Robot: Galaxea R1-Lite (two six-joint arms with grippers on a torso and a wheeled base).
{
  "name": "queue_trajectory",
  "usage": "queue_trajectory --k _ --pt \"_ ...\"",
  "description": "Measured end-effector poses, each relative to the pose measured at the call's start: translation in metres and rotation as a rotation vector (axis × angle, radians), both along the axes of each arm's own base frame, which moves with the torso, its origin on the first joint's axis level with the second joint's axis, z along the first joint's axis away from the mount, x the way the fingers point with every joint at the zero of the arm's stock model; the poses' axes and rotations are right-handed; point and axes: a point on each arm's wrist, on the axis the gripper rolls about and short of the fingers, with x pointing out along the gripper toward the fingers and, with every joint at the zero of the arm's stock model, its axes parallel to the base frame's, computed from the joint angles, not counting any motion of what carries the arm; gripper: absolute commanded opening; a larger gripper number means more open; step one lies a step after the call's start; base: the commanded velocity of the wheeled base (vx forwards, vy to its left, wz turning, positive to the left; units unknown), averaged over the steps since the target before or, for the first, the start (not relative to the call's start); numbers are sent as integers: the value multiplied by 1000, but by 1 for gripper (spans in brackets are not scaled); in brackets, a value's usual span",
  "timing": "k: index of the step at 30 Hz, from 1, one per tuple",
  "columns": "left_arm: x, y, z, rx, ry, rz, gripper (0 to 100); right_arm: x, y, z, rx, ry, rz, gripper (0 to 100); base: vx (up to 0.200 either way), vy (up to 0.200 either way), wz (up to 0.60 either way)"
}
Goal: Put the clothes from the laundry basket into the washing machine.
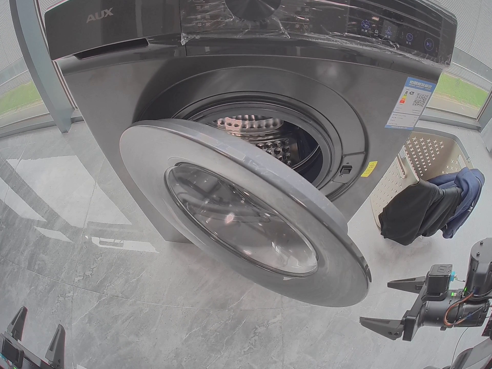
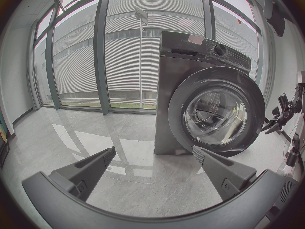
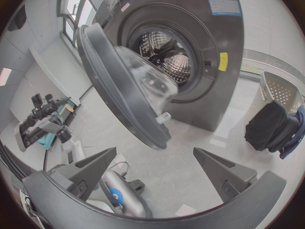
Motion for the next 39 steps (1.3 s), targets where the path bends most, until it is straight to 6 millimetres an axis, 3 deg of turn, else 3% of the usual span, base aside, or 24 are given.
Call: queue_trajectory --k 5,9,15,18,23,27,33,39 --pt "0 0 0 0 0 0 100 8 -20 -10 -77 27 -122 100 0 0 0" --pt "0 0 0 0 0 1 100 26 -27 -9 -98 23 -216 100 0 0 0" --pt "0 0 0 0 0 0 100 61 -19 7 -55 -44 -265 100 0 0 0" --pt "0 0 0 0 0 0 100 70 -7 8 -39 -47 -250 100 0 0 0" --pt "0 0 0 0 0 0 100 69 14 3 -40 -25 -177 100 0 0 0" --pt "0 0 0 0 0 0 100 54 26 -7 -57 16 -89 100 0 0 0" --pt "0 0 0 0 0 0 100 34 28 -11 -55 33 -14 100 0 0 0" --pt "0 0 0 0 0 0 100 44 27 -4 -37 13 -84 100 0 0 0"
